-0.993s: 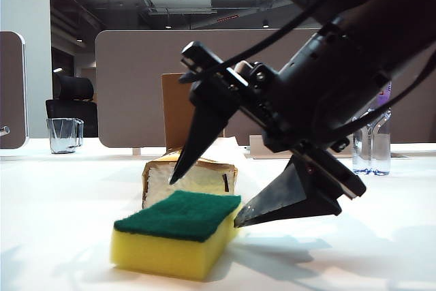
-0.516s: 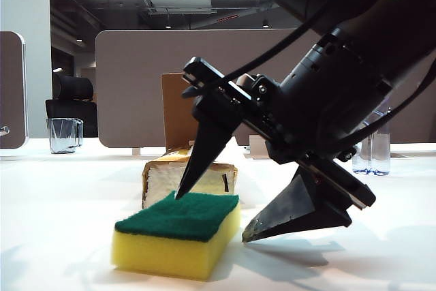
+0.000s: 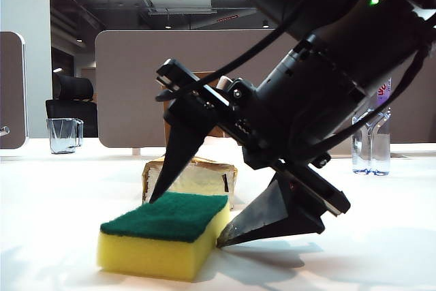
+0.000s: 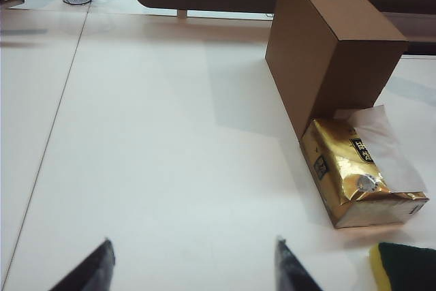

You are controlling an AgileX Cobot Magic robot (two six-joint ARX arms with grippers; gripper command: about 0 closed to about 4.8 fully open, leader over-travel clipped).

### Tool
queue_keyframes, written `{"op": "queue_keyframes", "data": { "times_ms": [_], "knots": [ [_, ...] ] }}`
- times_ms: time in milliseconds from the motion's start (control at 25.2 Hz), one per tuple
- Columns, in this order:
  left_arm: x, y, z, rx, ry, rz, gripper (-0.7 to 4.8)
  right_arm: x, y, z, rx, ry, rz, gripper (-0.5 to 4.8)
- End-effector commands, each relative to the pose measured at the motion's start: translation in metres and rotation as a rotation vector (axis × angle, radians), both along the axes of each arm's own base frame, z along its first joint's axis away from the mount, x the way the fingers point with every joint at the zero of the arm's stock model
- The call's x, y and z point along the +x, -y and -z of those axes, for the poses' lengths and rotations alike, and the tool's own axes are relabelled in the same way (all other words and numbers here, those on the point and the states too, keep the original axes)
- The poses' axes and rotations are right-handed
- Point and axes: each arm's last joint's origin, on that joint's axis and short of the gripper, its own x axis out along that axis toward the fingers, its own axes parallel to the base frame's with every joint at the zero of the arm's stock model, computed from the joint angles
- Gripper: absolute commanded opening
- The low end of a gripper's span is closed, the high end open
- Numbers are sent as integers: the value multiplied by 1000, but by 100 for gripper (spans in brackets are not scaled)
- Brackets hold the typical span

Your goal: Move the sponge from left to right to wipe the table, avoiding obstacles on the table, and finally reaching the bottle of mineral water.

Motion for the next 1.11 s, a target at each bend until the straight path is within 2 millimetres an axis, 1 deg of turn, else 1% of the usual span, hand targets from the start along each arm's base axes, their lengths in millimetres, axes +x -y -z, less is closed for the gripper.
{"op": "queue_keyframes", "data": {
  "times_ms": [40, 159, 357, 437, 516, 556, 794, 913, 1072, 1112],
  "knots": [
    [0, 0, -2, -6, 16, 5, 301, -2, 4, 7, -65, -26, 31, 368],
    [0, 0, -2, -4, 18, 5, 301, -3, 6, 9, -103, -32, 49, 356],
    [0, 0, -2, -5, 18, 5, 301, -4, 9, 12, -150, -50, 59, 354],
    [0, 0, -2, -4, 18, 5, 301, -5, 9, 13, -153, -51, 61, 324],
    [0, 0, -3, -5, 18, 5, 301, -4, 9, 13, -153, -51, 60, 277],
    [0, 0, -3, -5, 18, 5, 301, -4, 9, 13, -154, -52, 60, 269],
    [-2, -1, -5, -8, 28, 4, 301, -3, 7, 16, -158, -56, 59, 268],
    [-3, -1, -8, -10, 36, 4, 301, -2, 6, 21, -162, -87, 64, 237],
    [-4, -1, -9, -12, 40, 5, 301, -2, 5, 26, -176, -102, 63, 237],
    [-4, -1, -9, -11, 40, 5, 301, -2, 5, 27, -177, -103, 64, 229]
  ]
}}
